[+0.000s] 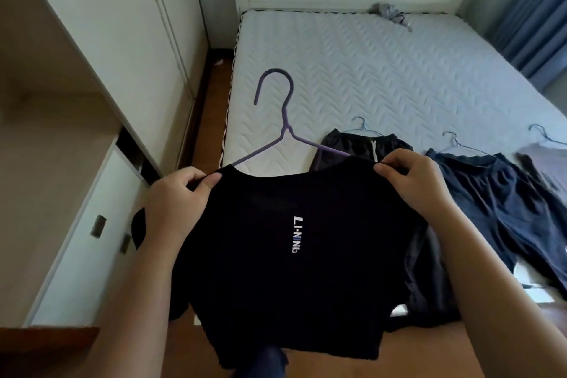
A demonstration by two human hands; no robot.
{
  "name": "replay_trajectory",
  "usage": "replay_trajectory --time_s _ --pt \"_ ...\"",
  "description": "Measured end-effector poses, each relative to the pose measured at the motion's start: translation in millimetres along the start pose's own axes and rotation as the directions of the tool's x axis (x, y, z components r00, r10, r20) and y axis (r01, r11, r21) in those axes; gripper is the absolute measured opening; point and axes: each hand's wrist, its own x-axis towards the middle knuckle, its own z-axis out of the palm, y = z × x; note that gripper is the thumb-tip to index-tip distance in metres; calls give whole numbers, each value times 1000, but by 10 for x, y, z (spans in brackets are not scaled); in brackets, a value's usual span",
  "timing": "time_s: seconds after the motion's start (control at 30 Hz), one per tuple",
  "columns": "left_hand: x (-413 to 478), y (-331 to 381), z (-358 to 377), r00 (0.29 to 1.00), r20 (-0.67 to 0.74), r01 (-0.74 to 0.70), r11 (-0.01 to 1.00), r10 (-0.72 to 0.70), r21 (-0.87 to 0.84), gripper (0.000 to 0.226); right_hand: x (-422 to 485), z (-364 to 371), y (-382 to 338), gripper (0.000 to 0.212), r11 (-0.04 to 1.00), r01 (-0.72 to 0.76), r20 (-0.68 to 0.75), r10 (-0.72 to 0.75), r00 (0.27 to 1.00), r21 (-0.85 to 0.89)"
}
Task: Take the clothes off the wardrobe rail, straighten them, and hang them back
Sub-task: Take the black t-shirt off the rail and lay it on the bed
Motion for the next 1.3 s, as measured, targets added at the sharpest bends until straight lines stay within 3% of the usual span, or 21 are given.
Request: replay_trajectory --time_s 0.1,0.3,0.6,0.73,1.0,1.17,1.3 --pt "673 -125 434 994 97 55 998 -53 -16 24 641 179 172 14 997 -53 24 54 998 -52" --pt "1619 -449 1479 947 251 175 976 -203 128 29 1697 709 899 28 963 -181 239 227 944 -202" --pt "2705 -950 3016 930 278 157 946 -238 285 29 3054 1779 2069 17 930 -259 327 338 883 -261" --pt "2990 -1440 3721 869 380 170 912 -317 374 27 3392 2312 2567 19 909 -283 350 384 855 -306" --pt "3044 -2234 4685 771 451 240 861 -450 448 26 3630 3138 3299 23 855 -339 422 495 760 -393" --pt "2970 -2477 4869 840 383 237 894 -385 380 24 3534 3379 3521 23 872 -247 299 391 870 -422" --pt "2998 -2544 4836 811 442 245 908 -384 340 24 3484 3404 3558 23 880 -212 278 350 895 -426"
